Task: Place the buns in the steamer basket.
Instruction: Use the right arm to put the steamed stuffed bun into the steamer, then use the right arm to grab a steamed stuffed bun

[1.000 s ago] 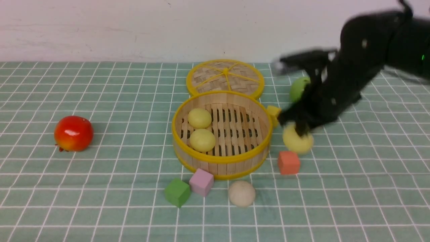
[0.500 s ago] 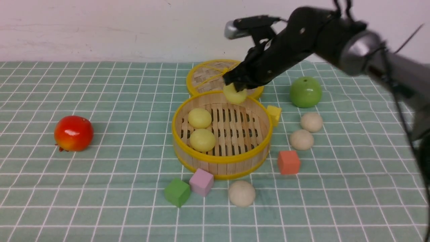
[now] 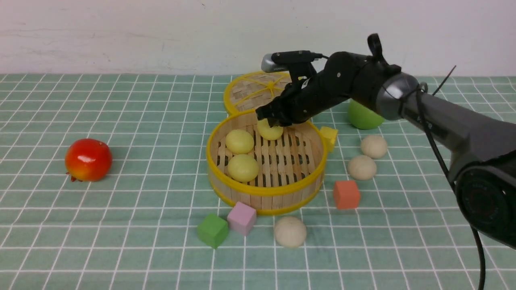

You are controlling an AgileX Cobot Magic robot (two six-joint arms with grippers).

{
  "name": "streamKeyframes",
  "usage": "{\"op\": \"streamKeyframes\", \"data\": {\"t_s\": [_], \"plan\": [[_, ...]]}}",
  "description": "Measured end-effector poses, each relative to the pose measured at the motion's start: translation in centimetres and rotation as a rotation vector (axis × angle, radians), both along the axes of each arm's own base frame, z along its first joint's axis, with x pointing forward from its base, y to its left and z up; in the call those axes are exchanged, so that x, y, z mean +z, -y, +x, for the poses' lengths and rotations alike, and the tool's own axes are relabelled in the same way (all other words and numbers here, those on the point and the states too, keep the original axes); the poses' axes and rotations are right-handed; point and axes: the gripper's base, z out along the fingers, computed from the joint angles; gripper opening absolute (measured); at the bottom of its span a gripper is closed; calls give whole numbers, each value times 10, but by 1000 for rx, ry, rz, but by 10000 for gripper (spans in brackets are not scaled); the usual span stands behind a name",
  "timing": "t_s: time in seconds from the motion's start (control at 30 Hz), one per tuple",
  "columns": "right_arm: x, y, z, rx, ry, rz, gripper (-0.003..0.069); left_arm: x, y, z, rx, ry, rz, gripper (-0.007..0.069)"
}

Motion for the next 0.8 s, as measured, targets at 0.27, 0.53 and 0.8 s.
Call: {"op": "streamKeyframes", "data": {"t_s": [0.27,0.53,0.8], "plan": [[63,28,-17,14,-28,-6,393,0,0,0,0,0,0,118],[148,119,-49,-14,-30,-148,430,0,0,0,0,0,0,125],[102,173,-42,-210,-235,-178,372,0,0,0,0,0,0,133]]}}
